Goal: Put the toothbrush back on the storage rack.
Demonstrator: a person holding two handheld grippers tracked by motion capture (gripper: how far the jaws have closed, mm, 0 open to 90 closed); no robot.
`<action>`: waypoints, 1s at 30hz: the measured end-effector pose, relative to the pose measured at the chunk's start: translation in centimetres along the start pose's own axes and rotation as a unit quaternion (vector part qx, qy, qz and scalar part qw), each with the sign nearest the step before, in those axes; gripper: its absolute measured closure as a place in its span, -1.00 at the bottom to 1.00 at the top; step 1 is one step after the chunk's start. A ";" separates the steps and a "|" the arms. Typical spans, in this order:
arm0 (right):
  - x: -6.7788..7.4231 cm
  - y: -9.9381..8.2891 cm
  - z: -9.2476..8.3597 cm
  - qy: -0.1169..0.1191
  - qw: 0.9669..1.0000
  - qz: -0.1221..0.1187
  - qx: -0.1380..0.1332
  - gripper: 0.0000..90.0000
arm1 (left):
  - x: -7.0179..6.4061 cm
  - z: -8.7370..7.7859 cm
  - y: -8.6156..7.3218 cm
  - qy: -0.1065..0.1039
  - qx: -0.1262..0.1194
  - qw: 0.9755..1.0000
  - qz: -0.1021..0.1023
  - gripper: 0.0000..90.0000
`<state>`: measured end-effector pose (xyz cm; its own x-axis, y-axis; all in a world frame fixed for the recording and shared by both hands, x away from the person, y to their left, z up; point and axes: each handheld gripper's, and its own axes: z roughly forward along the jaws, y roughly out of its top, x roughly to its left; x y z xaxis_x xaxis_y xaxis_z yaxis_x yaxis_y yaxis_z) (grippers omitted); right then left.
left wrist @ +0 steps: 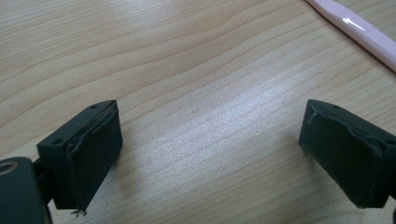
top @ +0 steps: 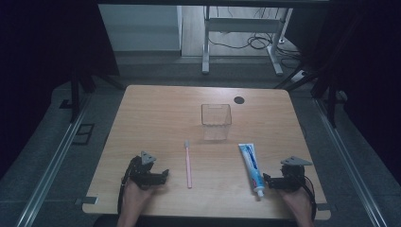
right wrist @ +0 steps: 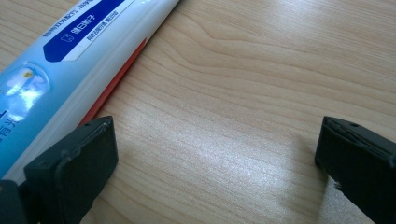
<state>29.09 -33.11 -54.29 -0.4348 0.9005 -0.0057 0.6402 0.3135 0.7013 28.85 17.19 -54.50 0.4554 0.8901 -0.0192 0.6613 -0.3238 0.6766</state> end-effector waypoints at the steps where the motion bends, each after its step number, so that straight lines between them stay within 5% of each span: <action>1: 0.0 0.0 0.0 0.000 1.000 0.000 0.000 -1.00 | 0.0 0.0 0.0 0.000 0.000 1.000 0.000 -0.87; 10: 0.0 -0.2 -0.4 -0.003 1.000 0.006 -0.016 -0.74 | 0.0 0.0 0.0 0.001 0.000 1.000 -0.004 -0.87; 30: 0.0 -0.1 -0.6 0.007 1.000 -0.003 -0.011 -0.63 | 0.0 0.0 0.0 0.001 0.000 1.000 -0.005 -0.87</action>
<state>28.65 -33.36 -53.91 -0.4475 0.8943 -0.0004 0.6234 0.3123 0.7168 28.88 17.19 -54.52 0.4483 0.8935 -0.0240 0.6650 -0.3155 0.6769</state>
